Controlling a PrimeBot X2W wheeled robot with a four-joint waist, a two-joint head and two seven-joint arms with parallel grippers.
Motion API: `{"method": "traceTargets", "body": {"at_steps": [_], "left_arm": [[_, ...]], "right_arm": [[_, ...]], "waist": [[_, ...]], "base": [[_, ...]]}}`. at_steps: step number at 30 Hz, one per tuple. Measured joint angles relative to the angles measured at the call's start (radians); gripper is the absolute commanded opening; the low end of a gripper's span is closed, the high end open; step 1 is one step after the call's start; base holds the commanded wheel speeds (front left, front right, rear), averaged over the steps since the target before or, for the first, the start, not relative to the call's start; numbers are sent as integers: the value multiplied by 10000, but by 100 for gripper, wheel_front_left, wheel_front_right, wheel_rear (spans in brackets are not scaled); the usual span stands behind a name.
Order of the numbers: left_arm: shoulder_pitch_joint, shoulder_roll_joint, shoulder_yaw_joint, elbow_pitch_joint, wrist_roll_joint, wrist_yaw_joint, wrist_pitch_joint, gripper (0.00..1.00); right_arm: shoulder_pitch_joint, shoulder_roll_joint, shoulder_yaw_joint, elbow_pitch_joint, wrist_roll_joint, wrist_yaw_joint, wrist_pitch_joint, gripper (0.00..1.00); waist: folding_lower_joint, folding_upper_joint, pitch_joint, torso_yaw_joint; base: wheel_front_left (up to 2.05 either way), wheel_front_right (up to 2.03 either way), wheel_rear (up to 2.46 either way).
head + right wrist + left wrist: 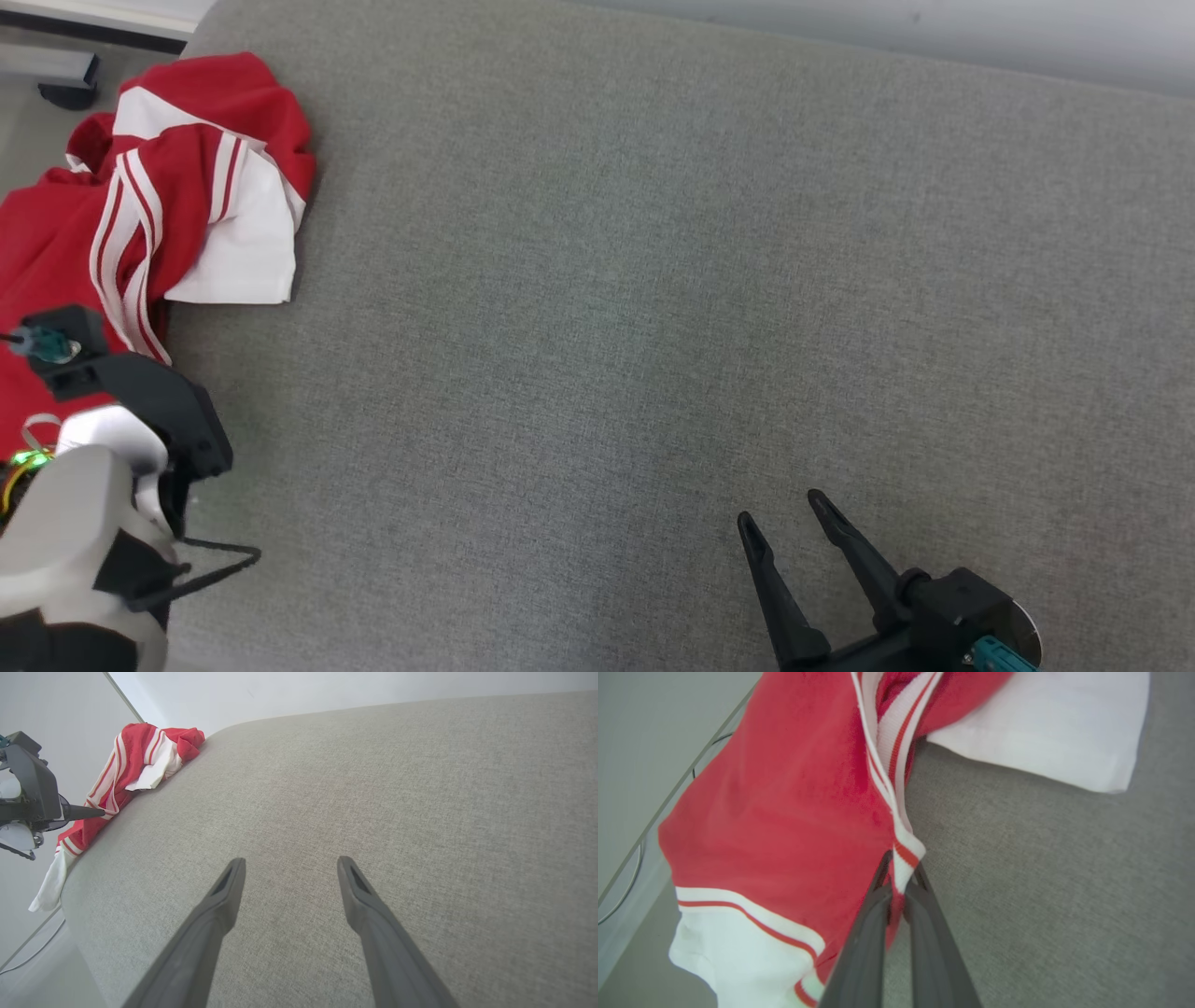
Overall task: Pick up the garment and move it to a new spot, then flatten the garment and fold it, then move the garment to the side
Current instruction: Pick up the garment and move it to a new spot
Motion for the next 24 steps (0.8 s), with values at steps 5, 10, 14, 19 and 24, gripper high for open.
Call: {"method": "traceTargets", "body": {"at_steps": [5,10,14,19,24], "left_arm": [[-440,368,-161,-121,81,-270,-180,0],[-1169,765,-568,-658,332,-633,-253,0],[-1766,826,-1133,-1325,715,-890,-251,0],[-2503,633,-1685,-2380,792,-1149,-221,0],[-2675,-8,-2238,-3436,-56,-1279,92,0]], "right_arm": [[-256,-2,221,543,502,-2,-416,100],[-538,2,445,1350,1210,0,-1156,100],[-713,0,577,2096,1801,0,-1801,100],[-793,2,575,2817,2263,0,-2412,100],[-994,2,224,3202,2383,0,-2742,100]], "waist": [[-2,-1,-396,-22],[-3,-2,-1152,-22],[-3,-2,-1907,-64],[-5,-4,-2923,-212],[-5,-4,-3738,-633]], "base": [[0,0,0],[0,0,0],[0,0,0],[0,0,0],[0,0,0]]}}
